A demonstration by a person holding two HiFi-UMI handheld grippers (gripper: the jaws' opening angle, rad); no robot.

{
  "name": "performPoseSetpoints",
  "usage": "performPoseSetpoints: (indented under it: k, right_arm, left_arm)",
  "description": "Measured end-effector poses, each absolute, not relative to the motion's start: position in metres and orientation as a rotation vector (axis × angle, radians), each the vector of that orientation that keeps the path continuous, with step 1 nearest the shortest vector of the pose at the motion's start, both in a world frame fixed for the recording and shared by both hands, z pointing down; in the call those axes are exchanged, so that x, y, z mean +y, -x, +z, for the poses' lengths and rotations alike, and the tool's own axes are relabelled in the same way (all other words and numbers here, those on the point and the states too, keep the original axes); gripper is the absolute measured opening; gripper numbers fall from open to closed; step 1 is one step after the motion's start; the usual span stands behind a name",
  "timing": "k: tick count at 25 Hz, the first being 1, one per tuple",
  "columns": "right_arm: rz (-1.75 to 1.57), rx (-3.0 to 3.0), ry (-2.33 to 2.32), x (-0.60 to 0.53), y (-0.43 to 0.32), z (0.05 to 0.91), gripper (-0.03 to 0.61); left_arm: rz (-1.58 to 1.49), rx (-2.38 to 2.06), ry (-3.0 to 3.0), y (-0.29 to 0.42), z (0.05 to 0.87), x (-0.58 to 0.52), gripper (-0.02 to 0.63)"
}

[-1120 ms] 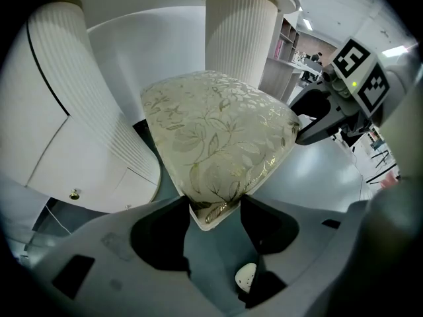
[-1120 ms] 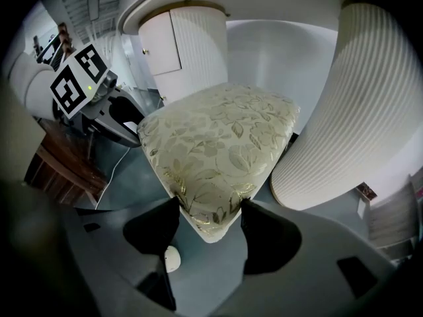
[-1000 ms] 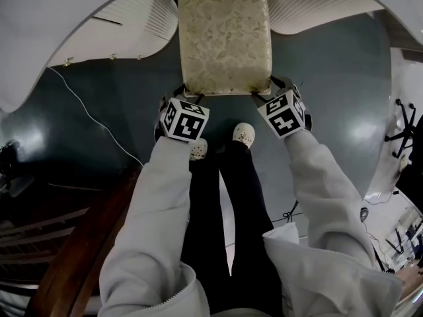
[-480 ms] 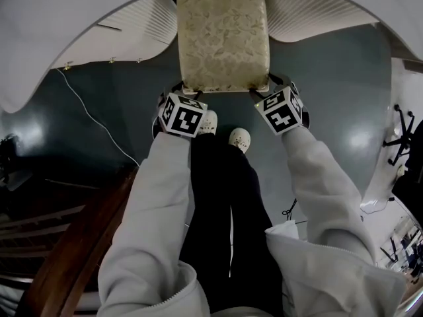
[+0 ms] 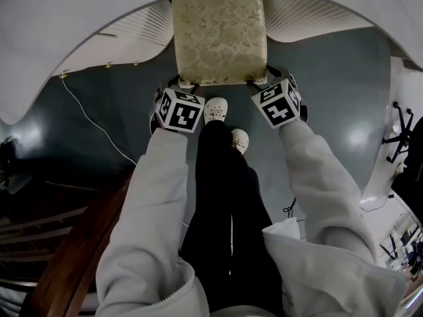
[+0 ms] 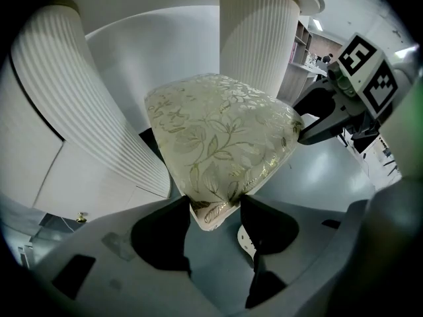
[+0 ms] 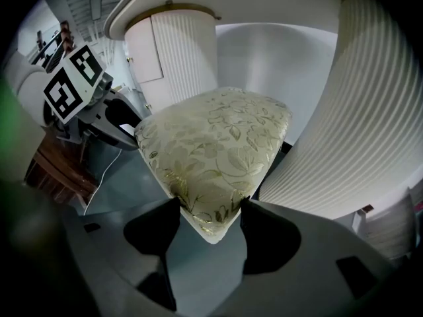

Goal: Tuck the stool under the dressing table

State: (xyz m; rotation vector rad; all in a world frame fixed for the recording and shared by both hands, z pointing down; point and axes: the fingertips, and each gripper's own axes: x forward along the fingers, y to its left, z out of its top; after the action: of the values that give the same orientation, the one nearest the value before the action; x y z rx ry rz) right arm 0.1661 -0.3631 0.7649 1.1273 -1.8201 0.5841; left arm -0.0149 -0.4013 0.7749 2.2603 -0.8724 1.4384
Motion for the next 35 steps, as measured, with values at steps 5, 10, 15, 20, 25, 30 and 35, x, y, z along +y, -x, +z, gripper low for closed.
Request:
performPoseSetpoints:
  k: [5, 10, 15, 20, 25, 30, 35]
  right_arm:
    - [0.552, -1.805, -1.152, -0.38, -0.17, 0.764, 0.334]
    - [0.519, -1.796, -1.181, -0.392, -0.174, 0.758, 0.333]
    - [0.472, -1.785, -1.225, -0.403, -0.177, 0.751, 0.334]
    - [0.424, -1.776, -1.268, -0.418, -0.183, 0.747, 0.334]
    - [0.392, -1.775, -1.292, -0.433, -0.186, 0.749, 0.334]
    - [0.352, -1.765, -1.335, -0.445, -0.187, 0.744, 0.333]
    - [0.32, -1.769, -1.387, -0.457, -0.189, 0.741, 0.331]
  left_arm:
    - [1.421, -0.888, -2.277, 0.011, 0.773, -0.419, 0.239]
    - [1.402, -0.924, -2.297, 0.007, 0.77, -0.429, 0.239]
    - [1.382, -0.96, -2.335, 0.004, 0.762, -0.441, 0.239]
    - [1.383, -1.026, -2.369, -0.001, 0.759, -0.456, 0.239]
    - [1.393, -1.07, -2.393, -0.004, 0.76, -0.471, 0.239]
    - [1.39, -1.097, -2.423, -0.007, 0.755, -0.485, 0.238]
    - [1.369, -1.13, -2.464, -0.009, 0.752, -0.5, 0.236]
